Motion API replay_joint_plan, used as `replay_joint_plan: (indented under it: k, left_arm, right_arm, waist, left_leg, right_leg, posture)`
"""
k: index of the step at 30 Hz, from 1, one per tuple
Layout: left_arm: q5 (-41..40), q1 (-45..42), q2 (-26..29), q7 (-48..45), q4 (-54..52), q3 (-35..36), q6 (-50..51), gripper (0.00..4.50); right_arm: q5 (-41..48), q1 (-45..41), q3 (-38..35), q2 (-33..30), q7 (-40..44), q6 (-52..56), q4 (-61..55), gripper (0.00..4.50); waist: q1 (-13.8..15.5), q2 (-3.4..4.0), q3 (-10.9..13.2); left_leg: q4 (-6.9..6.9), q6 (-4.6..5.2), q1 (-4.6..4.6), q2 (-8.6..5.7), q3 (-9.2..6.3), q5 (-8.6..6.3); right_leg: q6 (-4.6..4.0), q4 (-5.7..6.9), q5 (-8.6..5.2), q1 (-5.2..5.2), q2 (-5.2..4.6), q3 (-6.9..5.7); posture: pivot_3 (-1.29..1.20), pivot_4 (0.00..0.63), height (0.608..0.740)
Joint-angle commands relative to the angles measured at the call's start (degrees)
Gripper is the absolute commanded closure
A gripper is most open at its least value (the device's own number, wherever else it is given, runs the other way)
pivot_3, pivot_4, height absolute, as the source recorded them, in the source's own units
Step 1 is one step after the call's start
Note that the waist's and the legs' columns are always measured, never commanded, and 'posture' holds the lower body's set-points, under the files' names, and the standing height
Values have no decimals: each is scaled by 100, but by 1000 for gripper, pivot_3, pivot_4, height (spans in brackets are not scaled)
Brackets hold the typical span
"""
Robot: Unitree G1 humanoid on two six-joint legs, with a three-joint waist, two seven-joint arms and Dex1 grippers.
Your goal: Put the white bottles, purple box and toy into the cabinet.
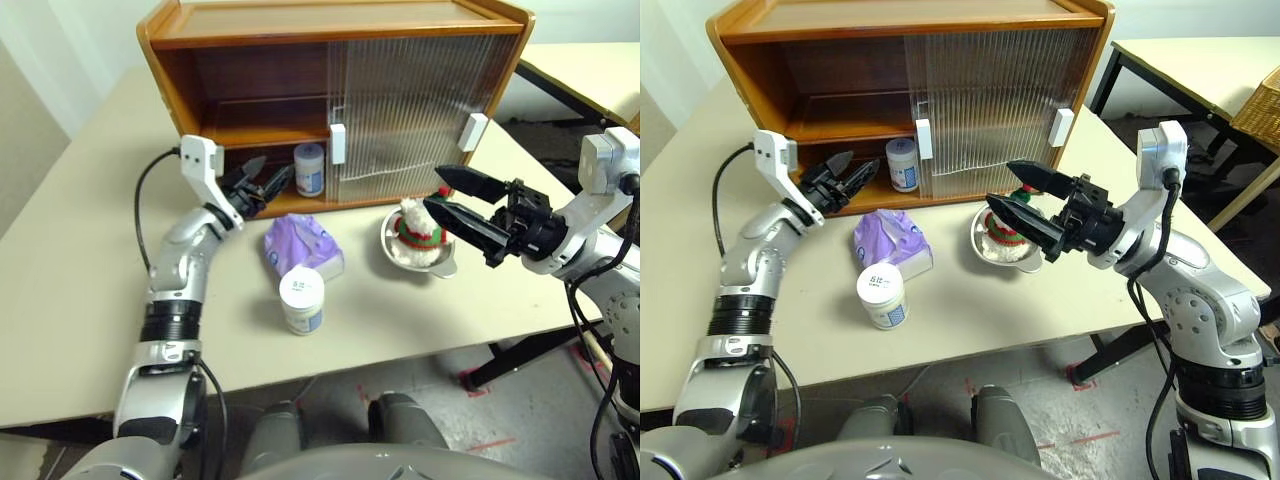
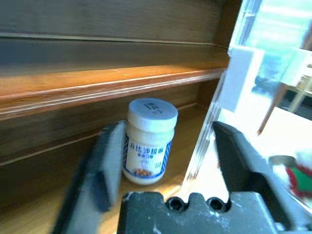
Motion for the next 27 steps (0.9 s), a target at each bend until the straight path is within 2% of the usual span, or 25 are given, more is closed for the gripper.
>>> replay_joint_plan:
  k: [1, 7, 10, 14, 20, 27]
  left_arm:
    - [-237, 171, 368, -745, -56, 114, -192, 9]
    - [-495, 621, 1042, -2209, -73, 207, -762, 9]
    - [-524, 773, 1232, -2655, -39, 236, -984, 9]
    - [-843, 1150, 1520, -3504, -188, 204, -787, 9]
    - [-994, 1545, 1573, -4013, -478, 42, -600, 9]
    - [-814, 2063, 1552, -4510, -826, -438, -809, 9]
  right_arm:
    - [-97, -100, 27, -2, 74, -73, 116, 0]
    - [-119, -193, 72, 4, 157, -68, 208, 0]
    - [-143, -244, 89, 15, 206, -62, 263, 0]
    - [-182, -355, 147, 22, 302, -41, 355, 0]
    - [-239, -529, 178, 11, 422, -12, 499, 0]
    - [-231, -594, 165, -51, 456, 40, 501, 0]
  waist:
    - [8, 0, 0]
    - [98, 1, 0]
    - [147, 2, 0]
    - [156, 3, 1]
    - [163, 11, 6]
    - [161, 17, 9]
  left_leg:
    - [0, 0, 0, 1, 0, 0]
    - [-1, -1, -1, 4, 3, -1]
    - [-2, -1, -2, 9, 5, -1]
    - [-3, -1, -3, 10, 6, -1]
    - [-3, -2, -3, 11, 8, -1]
    - [-7, -2, -3, 13, 10, -2]
  right_leg:
    - [-2, 0, -1, 0, 0, 0]
    - [-19, 0, -3, -4, -5, -1]
    - [-37, 0, -11, -7, -5, -3]
    - [-48, 0, -20, -6, -12, -7]
    - [-49, 0, -31, -6, -24, -10]
    - [-51, 0, -33, -8, -29, -10]
  posture:
    - [-8, 0, 740]
    - [4, 0, 740]
    - [13, 0, 740]
    - [28, 0, 740]
    - [36, 0, 740]
    - [29, 0, 740]
